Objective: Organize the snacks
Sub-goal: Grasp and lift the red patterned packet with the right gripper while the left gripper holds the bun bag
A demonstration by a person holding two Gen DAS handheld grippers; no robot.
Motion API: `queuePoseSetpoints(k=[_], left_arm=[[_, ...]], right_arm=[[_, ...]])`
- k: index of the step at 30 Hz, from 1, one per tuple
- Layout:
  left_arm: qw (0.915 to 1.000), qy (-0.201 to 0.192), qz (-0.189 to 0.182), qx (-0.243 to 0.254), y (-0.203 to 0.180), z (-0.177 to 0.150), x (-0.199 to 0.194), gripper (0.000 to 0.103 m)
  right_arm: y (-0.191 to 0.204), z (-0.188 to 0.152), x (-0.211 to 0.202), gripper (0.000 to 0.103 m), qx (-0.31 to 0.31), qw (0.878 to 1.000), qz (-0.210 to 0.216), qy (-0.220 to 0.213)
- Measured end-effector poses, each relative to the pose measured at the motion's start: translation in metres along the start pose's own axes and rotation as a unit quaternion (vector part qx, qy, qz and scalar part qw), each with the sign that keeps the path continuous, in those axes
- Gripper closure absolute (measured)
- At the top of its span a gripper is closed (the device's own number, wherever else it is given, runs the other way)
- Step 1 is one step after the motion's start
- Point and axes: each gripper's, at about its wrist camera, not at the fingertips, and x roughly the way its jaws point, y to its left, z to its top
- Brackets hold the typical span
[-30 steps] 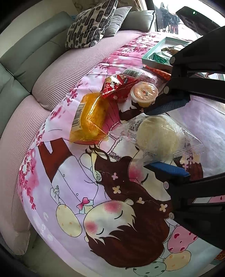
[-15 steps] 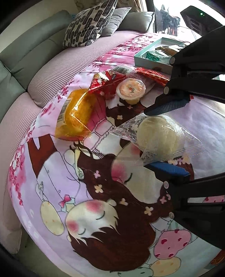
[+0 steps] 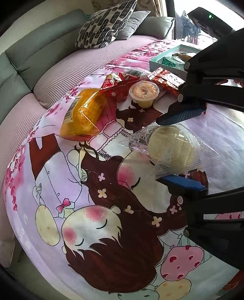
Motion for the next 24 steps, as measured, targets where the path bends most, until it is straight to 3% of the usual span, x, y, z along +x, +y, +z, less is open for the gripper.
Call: queuePoseSetpoints(k=[5,7,13,21,24], left_arm=[[1.0,0.0,0.001,0.001,0.0,0.001,0.001,0.048],[1.0,0.0,0.003,0.002,-0.001,0.001,0.002,0.048],[1.0,0.0,0.007,0.006,-0.002,0.001,0.003,0.048],[0.9999,-0.001,0.01,0.009,-0.004,0.001,0.004,0.048],[0.9999,-0.001,0.01,0.008,-0.004,0.001,0.004,0.048]], right_arm=[[0.01,-0.001,0.005,0.046,-0.028,0.999,-0.025,-0.002],[0.012,-0.003,0.005,0.053,-0.037,0.999,-0.026,-0.004],[0.017,-0.005,0.014,0.049,-0.046,0.999,-0.028,0.005],[0.031,-0.01,0.02,0.044,-0.082,0.995,-0.062,0.004],[0.024,-0.009,0.016,0.054,-0.066,0.996,-0.061,0.001]])
